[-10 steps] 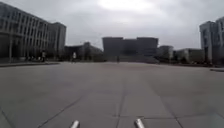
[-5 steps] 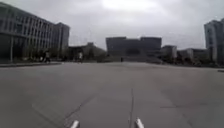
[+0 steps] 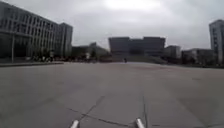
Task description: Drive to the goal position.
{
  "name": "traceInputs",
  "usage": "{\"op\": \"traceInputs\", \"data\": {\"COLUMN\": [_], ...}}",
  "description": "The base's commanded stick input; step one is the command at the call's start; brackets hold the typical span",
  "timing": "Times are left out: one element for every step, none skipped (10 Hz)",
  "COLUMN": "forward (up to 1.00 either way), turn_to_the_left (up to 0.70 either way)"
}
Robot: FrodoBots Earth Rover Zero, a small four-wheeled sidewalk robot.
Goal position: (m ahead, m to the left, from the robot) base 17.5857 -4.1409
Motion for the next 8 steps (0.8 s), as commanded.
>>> {"op": "traceInputs", "data": {"forward": [1.0, 1.0, 1.0, 1.0, 1.0, 1.0, 1.0, 1.0], "turn_to_the_left": [0.06, 0.06, 0.06, 0.06, 0.06, 0.06, 0.06, 0.06]}}
